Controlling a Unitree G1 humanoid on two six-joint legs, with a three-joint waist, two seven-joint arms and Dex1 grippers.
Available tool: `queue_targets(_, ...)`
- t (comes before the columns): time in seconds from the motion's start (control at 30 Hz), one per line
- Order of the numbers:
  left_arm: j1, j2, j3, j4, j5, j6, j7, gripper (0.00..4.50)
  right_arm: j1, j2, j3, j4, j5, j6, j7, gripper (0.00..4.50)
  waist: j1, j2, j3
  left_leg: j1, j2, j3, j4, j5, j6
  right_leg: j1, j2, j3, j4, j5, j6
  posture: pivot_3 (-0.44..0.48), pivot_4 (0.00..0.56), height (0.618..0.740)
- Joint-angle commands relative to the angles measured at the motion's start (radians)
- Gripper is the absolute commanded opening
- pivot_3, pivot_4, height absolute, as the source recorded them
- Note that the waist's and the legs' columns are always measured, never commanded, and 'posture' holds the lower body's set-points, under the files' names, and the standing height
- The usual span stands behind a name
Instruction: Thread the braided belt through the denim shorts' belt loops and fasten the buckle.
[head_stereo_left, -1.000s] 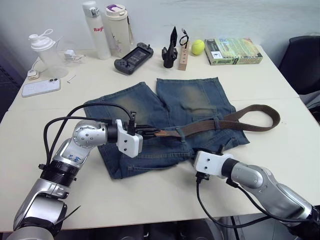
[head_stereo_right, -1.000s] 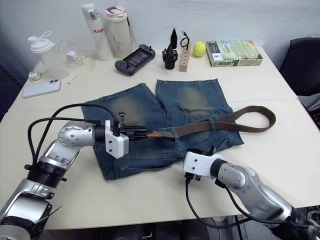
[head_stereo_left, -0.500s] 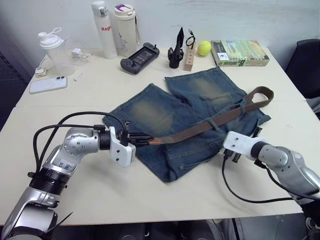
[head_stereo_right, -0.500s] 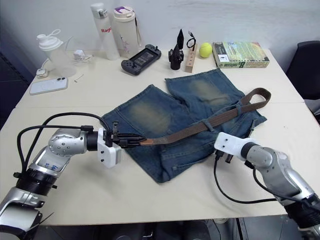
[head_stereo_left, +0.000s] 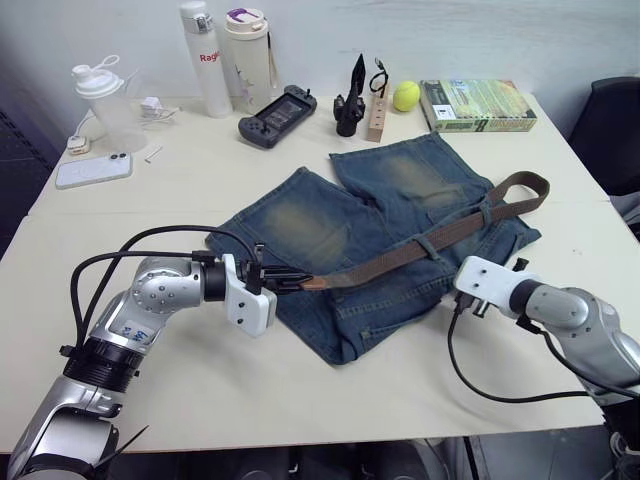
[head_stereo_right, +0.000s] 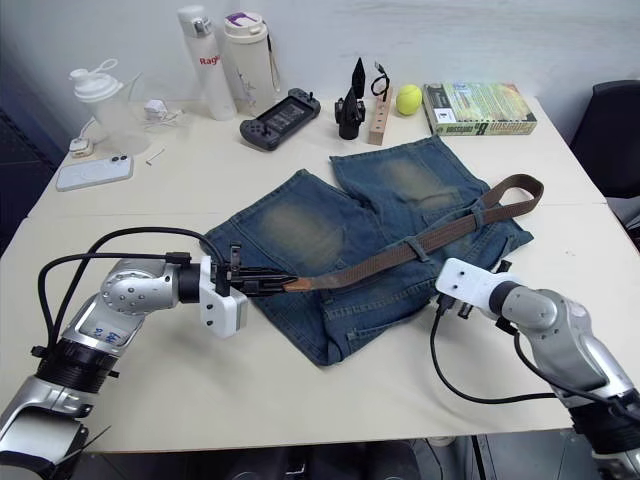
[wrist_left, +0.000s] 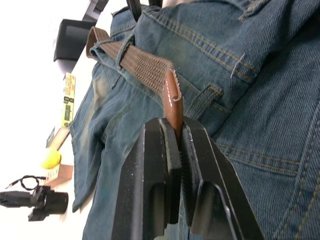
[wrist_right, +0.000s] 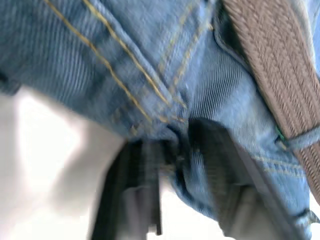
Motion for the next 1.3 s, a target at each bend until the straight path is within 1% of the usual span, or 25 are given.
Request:
queue_targets(0.03, -0.008, -0.001, 0.038, -0.022, 0.014, -0.021, 0.036, 0.0, -0.03, 0.009, -0.208, -0.14, 0.22, 0.233, 0.084, 3.33, -0.003, 0.001, 0.0, 0.0, 0.0, 0.0, 0.0, 0.0, 0.0, 0.0, 0.0, 0.0, 0.0, 0.0, 0.0, 0.0, 0.15, 0.724)
queue_targets(0.07, -0.008, -0.002, 0.04, -0.02, 0.018, -0.025, 0.04, 0.0, -0.04, 0.014, -0.241, -0.163, 0.267, 0.284, 0.096, 3.87, -0.003, 0.001, 0.001, 0.0, 0.0, 0.0, 0.0, 0.0, 0.0, 0.0, 0.0, 0.0, 0.0, 0.0, 0.0, 0.0, 0.15, 0.724)
queue_targets(0.1, -0.008, -0.004, 0.044, -0.016, 0.029, -0.037, 0.05, 0.0, -0.058, 0.037, -0.288, -0.195, 0.352, 0.391, 0.102, 4.29, -0.006, 0.001, 0.0, 0.0, 0.0, 0.0, 0.0, 0.0, 0.0, 0.0, 0.0, 0.001, 0.0, 0.0, 0.0, 0.0, 0.15, 0.724)
queue_targets(0.2, -0.008, -0.016, 0.056, -0.001, 0.065, -0.071, 0.092, 0.0, -0.084, 0.103, -0.382, -0.3, 0.63, 0.726, 0.13, 4.29, -0.005, 0.001, 0.0, 0.001, 0.002, -0.001, -0.001, 0.0, -0.001, 0.0, -0.001, 0.001, 0.0, 0.0, 0.0, 0.0, 0.15, 0.724)
queue_targets(0.23, -0.011, -0.017, 0.055, 0.004, 0.076, -0.08, 0.1, 0.0, -0.126, 0.175, -0.428, -0.315, 0.735, 0.875, 0.119, 4.29, -0.005, 0.001, 0.0, 0.001, 0.002, -0.002, -0.001, -0.001, -0.001, 0.0, -0.001, 0.0, -0.001, 0.0, -0.001, 0.0, 0.15, 0.724)
queue_targets(0.27, -0.013, -0.017, 0.053, 0.007, 0.084, -0.087, 0.106, 0.0, -0.162, 0.229, -0.463, -0.324, 0.805, 0.983, 0.104, 4.29, -0.005, 0.0, 0.0, 0.0, 0.003, -0.002, -0.001, -0.001, -0.002, 0.0, -0.001, 0.0, -0.001, 0.0, -0.001, 0.0, 0.15, 0.724)
queue_targets(0.3, -0.014, -0.019, 0.056, 0.009, 0.089, -0.091, 0.115, 0.0, -0.205, 0.312, -0.505, -0.326, 0.86, 1.086, 0.08, 4.29, -0.006, 0.001, 0.001, 0.0, 0.004, -0.003, -0.001, -0.001, -0.002, 0.0, -0.001, 0.0, -0.001, 0.0, -0.002, 0.0, 0.15, 0.724)
queue_targets(0.33, -0.017, -0.02, 0.058, 0.011, 0.097, -0.1, 0.125, 0.0, -0.224, 0.399, -0.531, -0.317, 0.938, 1.147, 0.034, 4.29, -0.007, 0.001, 0.001, 0.0, 0.003, -0.002, -0.001, -0.001, -0.002, -0.001, -0.001, 0.0, -0.001, 0.0, -0.002, 0.0, 0.15, 0.724)
queue_targets(0.4, -0.019, -0.021, 0.059, 0.014, 0.107, -0.111, 0.138, 0.0, -0.231, 0.482, -0.555, -0.301, 1.053, 1.179, -0.058, 4.29, -0.007, 0.001, 0.0, 0.0, 0.003, -0.002, -0.001, -0.001, -0.002, -0.001, -0.002, 0.0, 0.0, 0.0, -0.002, 0.0, 0.15, 0.724)
queue_targets(0.43, -0.024, -0.023, 0.061, 0.018, 0.115, -0.121, 0.149, 0.0, -0.228, 0.581, -0.569, -0.262, 1.141, 1.179, -0.165, 4.29, -0.005, 0.001, 0.0, 0.0, 0.002, -0.001, -0.001, -0.001, -0.002, -0.002, -0.002, 0.001, 0.0, 0.0, -0.002, 0.0, 0.15, 0.724)
queue_targets(0.47, -0.027, -0.024, 0.063, 0.021, 0.121, -0.129, 0.158, 0.0, -0.227, 0.648, -0.581, -0.232, 1.214, 1.179, -0.256, 4.29, -0.005, 0.0, 0.0, 0.0, 0.001, -0.002, -0.002, -0.001, -0.002, -0.002, -0.002, 0.0, 0.001, 0.0, -0.002, 0.0, 0.15, 0.724)
queue_targets(0.5, -0.031, -0.025, 0.065, 0.024, 0.13, -0.142, 0.169, 0.0, -0.243, 0.777, -0.618, -0.185, 1.272, 1.179, -0.393, 4.29, -0.005, -0.001, -0.001, 0.0, 0.002, -0.002, -0.002, -0.001, -0.002, -0.002, -0.002, 0.0, 0.001, 0.0, -0.002, 0.0, 0.15, 0.724)
queue_targets(0.53, -0.035, -0.026, 0.064, 0.027, 0.133, -0.149, 0.175, 0.0, -0.208, 0.826, -0.551, -0.124, 1.489, 1.026, -0.642, 4.29, -0.008, -0.001, -0.001, 0.0, 0.001, -0.002, -0.002, -0.001, -0.002, -0.002, -0.001, -0.001, 0.001, 0.0, -0.002, 0.0, 0.15, 0.724)
queue_targets(0.57, -0.038, -0.026, 0.062, 0.031, 0.138, -0.157, 0.181, 0.0, -0.182, 0.883, -0.503, -0.081, 1.644, 0.898, -0.856, 4.29, -0.01, 0.0, -0.001, 0.0, 0.001, -0.001, -0.003, 0.0, -0.002, -0.003, -0.001, -0.001, 0.001, 0.0, -0.002, 0.0, 0.15, 0.724)
queue_targets(0.6, -0.041, -0.026, 0.061, 0.034, 0.141, -0.163, 0.185, 0.0, -0.158, 0.904, -0.449, -0.059, 1.782, 0.785, -1.028, 4.29, -0.011, 0.0, 0.0, 0.0, 0.001, -0.001, -0.003, 0.0, -0.002, -0.003, 0.0, -0.001, 0.003, 0.0, -0.002, 0.0, 0.15, 0.724)
queue_targets(0.63, -0.043, -0.026, 0.06, 0.034, 0.143, -0.164, 0.188, 0.0, -0.133, 0.93, -0.401, -0.05, 1.867, 0.699, -1.16, 4.29, -0.013, 0.0, 0.0, -0.001, 0.0, 0.0, -0.004, 0.0, -0.002, -0.004, 0.0, -0.001, 0.003, 0.0, -0.002, 0.0, 0.15, 0.724)
queue_targets(0.67, -0.045, -0.026, 0.059, 0.035, 0.146, -0.167, 0.192, 0.0, -0.117, 0.941, -0.363, -0.054, 1.925, 0.639, -1.251, 4.29, -0.015, 0.0, 0.0, -0.001, 0.0, 0.0, -0.004, 0.0, -0.002, -0.004, 0.0, -0.002, 0.003, 0.0, -0.002, 0.0, 0.15, 0.724)
queue_targets(0.7, -0.046, -0.025, 0.057, 0.035, 0.149, -0.169, 0.196, 0.0, -0.105, 0.94, -0.328, -0.065, 1.97, 0.587, -1.32, 4.29, -0.018, 0.0, 0.0, -0.001, 0.0, 0.001, -0.004, 0.0, -0.002, -0.004, -0.001, -0.002, 0.002, 0.0, -0.002, 0.0, 0.15, 0.724)
queue_targets(0.73, -0.047, -0.024, 0.055, 0.034, 0.148, -0.169, 0.196, 0.0, -0.101, 0.98, -0.312, -0.077, 1.994, 0.517, -1.382, 4.29, -0.024, 0.0, 0.0, 0.0, 0.0, 0.001, -0.004, 0.0, -0.002, -0.004, -0.001, -0.002, 0.003, 0.0, -0.002, 0.0, 0.15, 0.724)
queue_targets(0.8, -0.047, -0.022, 0.052, 0.033, 0.146, -0.168, 0.196, 0.0, -0.102, 1.028, -0.294, -0.098, 2.008, 0.422, -1.451, 4.29, -0.032, 0.0, 0.0, -0.001, -0.001, 0.001, -0.004, 0.0, -0.001, -0.004, 0.0, -0.002, 0.002, 0.0, -0.002, 0.0, 0.15, 0.724)
queue_targets(0.87, -0.046, -0.019, 0.05, 0.032, 0.145, -0.166, 0.194, 0.0, -0.104, 1.043, -0.288, -0.107, 2.008, 0.372, -1.481, 4.29, -0.035, 0.001, 0.0, 0.0, 0.0, 0.002, -0.005, 0.0, -0.002, -0.005, 0.0, -0.001, 0.003, 0.0, -0.002, 0.0, 0.15, 0.724)
queue_targets(1.03, -0.043, -0.013, 0.05, 0.03, 0.144, -0.165, 0.19, 0.0, -0.102, 1.035, -0.27, -0.122, 2.008, 0.315, -1.504, 4.29, -0.042, 0.001, 0.0, 0.0, 0.001, 0.002, -0.006, 0.0, -0.002, -0.006, 0.001, 0.0, 0.003, 0.0, -0.002, 0.0, 0.15, 0.724)
queue_targets(1.13, -0.041, -0.01, 0.048, 0.032, 0.145, -0.168, 0.189, 0.0, -0.101, 1.029, -0.259, -0.128, 2.008, 0.303, -1.502, 3.48, -0.042, 0.001, 0.0, 0.0, 0.001, 0.002, -0.006, 0.0, -0.001, -0.006, 0.0, 0.001, 0.003, 0.0, -0.002, 0.0, 0.15, 0.724)
queue_targets(1.3, -0.041, -0.008, 0.046, 0.034, 0.151, -0.167, 0.189, 0.0, -0.1, 1.018, -0.251, -0.128, 2.008, 0.291, -1.491, 1.11, -0.045, 0.001, 0.0, 0.0, 0.001, 0.002, -0.006, 0.0, -0.001, -0.006, 0.0, 0.004, 0.003, 0.0, -0.002, 0.0, 0.15, 0.724)
